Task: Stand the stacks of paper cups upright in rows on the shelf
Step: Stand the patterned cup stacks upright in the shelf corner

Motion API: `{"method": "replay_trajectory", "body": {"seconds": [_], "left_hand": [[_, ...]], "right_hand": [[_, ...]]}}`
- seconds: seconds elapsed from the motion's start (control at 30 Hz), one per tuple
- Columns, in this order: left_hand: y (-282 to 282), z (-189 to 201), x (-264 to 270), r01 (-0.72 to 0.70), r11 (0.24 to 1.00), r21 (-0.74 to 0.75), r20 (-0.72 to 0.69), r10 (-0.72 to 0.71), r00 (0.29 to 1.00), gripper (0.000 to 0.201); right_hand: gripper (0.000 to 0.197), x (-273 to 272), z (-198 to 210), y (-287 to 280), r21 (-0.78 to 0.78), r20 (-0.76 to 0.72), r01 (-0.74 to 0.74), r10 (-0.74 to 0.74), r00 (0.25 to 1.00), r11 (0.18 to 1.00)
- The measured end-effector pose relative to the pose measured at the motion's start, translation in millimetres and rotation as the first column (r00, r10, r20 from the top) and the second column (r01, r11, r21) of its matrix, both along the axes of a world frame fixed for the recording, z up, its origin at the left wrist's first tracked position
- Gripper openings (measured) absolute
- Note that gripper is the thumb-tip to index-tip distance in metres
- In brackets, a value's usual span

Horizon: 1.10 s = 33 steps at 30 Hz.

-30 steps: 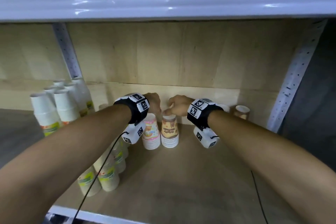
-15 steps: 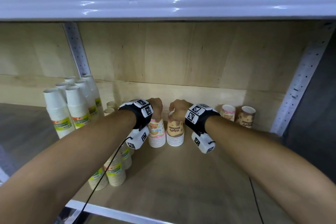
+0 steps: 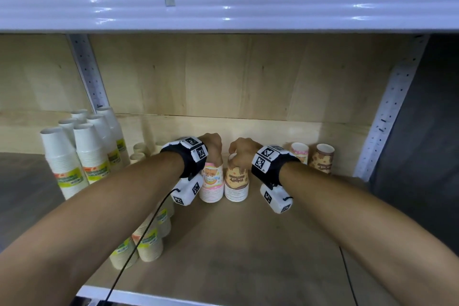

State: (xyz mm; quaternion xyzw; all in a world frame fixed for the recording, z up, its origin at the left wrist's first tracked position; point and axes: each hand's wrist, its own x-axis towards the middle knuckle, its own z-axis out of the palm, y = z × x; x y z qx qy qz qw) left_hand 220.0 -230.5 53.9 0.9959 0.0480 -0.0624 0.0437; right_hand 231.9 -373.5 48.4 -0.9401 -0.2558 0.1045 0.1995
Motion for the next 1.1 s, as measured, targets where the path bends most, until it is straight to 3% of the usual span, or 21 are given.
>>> {"method": "replay_trajectory", "body": {"seconds": [0.03, 0.13, 0.27, 0.43, 0.57, 0.67, 0.93, 1.1], "left_hand": [[-2.7, 0.4, 1.2, 0.022, 0.999, -0.025, 0.008, -0.021, 1.0, 0.019], [-17.9, 3.7, 7.7, 0.099, 0.995, -0.026, 0.017, -0.099, 0.995, 0.029], [-45.9, 9.2, 18.8, 0.142, 0.99, -0.02, 0.006, -0.142, 0.99, 0.015], [-86.7, 13.2, 28.3, 0.207, 0.977, -0.042, 0.02, -0.206, 0.978, 0.042], [-116.9, 14.6, 34.0, 0.283, 0.956, -0.073, 0.023, -0.282, 0.959, 0.034], [-139.0, 13.2, 35.5, 0.322, 0.943, -0.081, 0.035, -0.32, 0.947, 0.041], [-186.6, 9.1, 38.6, 0.401, 0.91, -0.103, 0.065, -0.396, 0.916, 0.04], [-197.5, 5.7, 45.4, 0.404, 0.906, -0.126, 0.059, -0.399, 0.915, 0.036]], "right_hand": [[0.046, 0.2, 1.2, -3.8, -0.001, -0.004, 0.01, -0.01, 1.0, 1.0], [0.044, 0.1, 6.5, -17.3, -0.011, -0.014, 0.039, -0.039, 0.999, 0.999], [0.041, 2.4, 11.3, -41.0, -0.041, -0.011, 0.103, -0.104, 0.995, 0.994], [0.036, 8.7, 15.9, -82.7, -0.1, 0.029, 0.199, -0.197, 0.98, 0.975], [0.028, 10.1, 19.7, -117.9, -0.138, 0.047, 0.273, -0.269, 0.962, 0.952], [0.026, 7.9, 22.0, -143.3, -0.137, 0.039, 0.316, -0.314, 0.949, 0.939], [0.028, 5.7, 19.3, -186.4, -0.081, 0.039, 0.363, -0.361, 0.932, 0.928], [0.041, 6.5, 16.5, -196.8, -0.094, 0.082, 0.369, -0.362, 0.928, 0.925]]}}
